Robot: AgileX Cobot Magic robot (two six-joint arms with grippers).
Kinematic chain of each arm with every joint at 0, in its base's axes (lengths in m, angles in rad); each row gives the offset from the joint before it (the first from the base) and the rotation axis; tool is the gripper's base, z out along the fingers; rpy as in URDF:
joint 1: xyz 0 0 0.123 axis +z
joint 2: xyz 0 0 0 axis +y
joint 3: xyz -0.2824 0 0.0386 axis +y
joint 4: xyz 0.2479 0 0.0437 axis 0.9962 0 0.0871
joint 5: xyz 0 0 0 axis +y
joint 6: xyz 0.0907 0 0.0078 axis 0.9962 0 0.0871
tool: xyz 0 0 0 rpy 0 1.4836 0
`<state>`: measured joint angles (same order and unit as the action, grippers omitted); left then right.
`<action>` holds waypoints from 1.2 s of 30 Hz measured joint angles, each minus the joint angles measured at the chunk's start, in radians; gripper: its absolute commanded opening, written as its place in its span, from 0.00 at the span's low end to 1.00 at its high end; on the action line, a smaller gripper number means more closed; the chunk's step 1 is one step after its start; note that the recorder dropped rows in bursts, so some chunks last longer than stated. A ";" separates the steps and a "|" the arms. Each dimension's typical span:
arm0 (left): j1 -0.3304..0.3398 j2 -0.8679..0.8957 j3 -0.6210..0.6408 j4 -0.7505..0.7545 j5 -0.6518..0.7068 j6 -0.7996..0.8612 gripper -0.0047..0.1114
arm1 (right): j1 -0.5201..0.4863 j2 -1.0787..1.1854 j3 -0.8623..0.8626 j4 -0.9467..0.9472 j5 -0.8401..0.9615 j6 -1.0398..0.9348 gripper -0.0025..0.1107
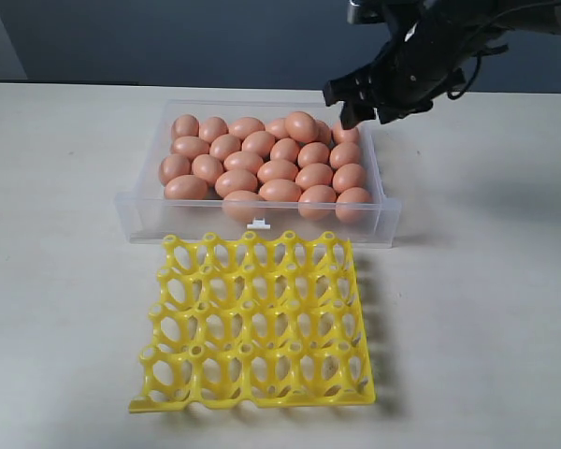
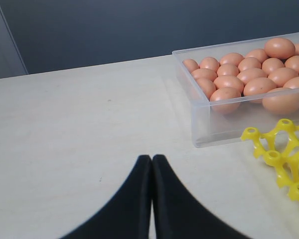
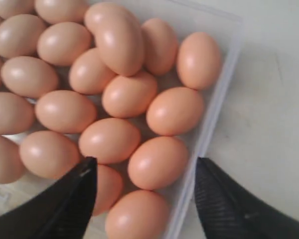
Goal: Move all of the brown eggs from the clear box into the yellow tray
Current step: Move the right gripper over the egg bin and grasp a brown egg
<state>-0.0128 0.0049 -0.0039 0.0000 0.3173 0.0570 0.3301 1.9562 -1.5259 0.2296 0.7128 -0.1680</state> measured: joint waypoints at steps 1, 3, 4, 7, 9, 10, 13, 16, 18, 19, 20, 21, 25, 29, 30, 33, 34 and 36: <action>0.000 0.000 0.000 0.000 0.000 0.000 0.04 | 0.011 0.008 -0.025 0.010 0.015 -0.010 0.57; 0.000 0.000 0.000 0.000 0.000 0.000 0.04 | 0.033 0.026 -0.079 0.020 0.032 -0.019 0.56; 0.000 0.000 0.000 0.000 0.000 0.000 0.04 | 0.044 0.038 -0.107 0.022 0.035 -0.023 0.56; 0.000 0.000 0.000 0.000 0.000 0.000 0.04 | 0.068 0.082 -0.188 0.027 0.035 -0.026 0.56; 0.000 0.000 0.000 0.000 0.000 0.000 0.04 | 0.076 0.119 -0.243 0.027 0.035 -0.026 0.56; 0.000 0.000 0.000 0.000 0.000 0.000 0.04 | 0.080 0.141 -0.273 0.027 0.035 -0.023 0.56; 0.000 0.000 0.000 0.000 0.000 0.000 0.04 | 0.080 0.209 -0.349 0.022 0.035 -0.018 0.56; 0.000 0.000 0.000 0.000 0.000 0.000 0.04 | 0.080 0.280 -0.398 0.017 0.035 -0.016 0.56; 0.000 0.000 0.000 0.000 0.000 0.000 0.04 | 0.082 0.318 -0.419 0.017 0.033 -0.016 0.56; 0.000 0.000 0.000 0.000 0.000 0.000 0.04 | 0.082 0.331 -0.425 0.017 0.026 -0.014 0.56; 0.000 0.000 0.000 0.000 0.000 0.000 0.04 | 0.082 0.345 -0.427 0.016 0.017 -0.012 0.56; 0.000 0.000 0.000 0.000 0.000 0.000 0.04 | 0.082 0.357 -0.429 0.013 0.007 -0.012 0.56; 0.000 0.000 0.000 0.000 0.000 0.000 0.04 | 0.082 0.385 -0.429 0.006 -0.034 -0.012 0.56; 0.000 0.000 0.000 0.000 0.000 0.000 0.04 | 0.082 0.394 -0.429 -0.019 -0.082 -0.010 0.56; 0.000 0.000 0.000 0.000 0.000 0.000 0.04 | 0.082 0.394 -0.429 -0.026 -0.090 -0.010 0.56; 0.000 0.000 0.000 0.000 0.000 0.000 0.04 | 0.082 0.394 -0.430 -0.040 -0.107 -0.010 0.56; 0.000 0.000 0.000 0.000 0.000 0.000 0.04 | 0.082 0.394 -0.431 -0.044 -0.107 -0.010 0.56; 0.000 0.000 0.000 0.000 0.000 0.000 0.04 | 0.082 0.394 -0.431 -0.054 -0.107 -0.010 0.56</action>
<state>-0.0128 0.0049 -0.0039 0.0000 0.3173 0.0570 0.4119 2.3498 -1.9571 0.1757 0.6060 -0.1785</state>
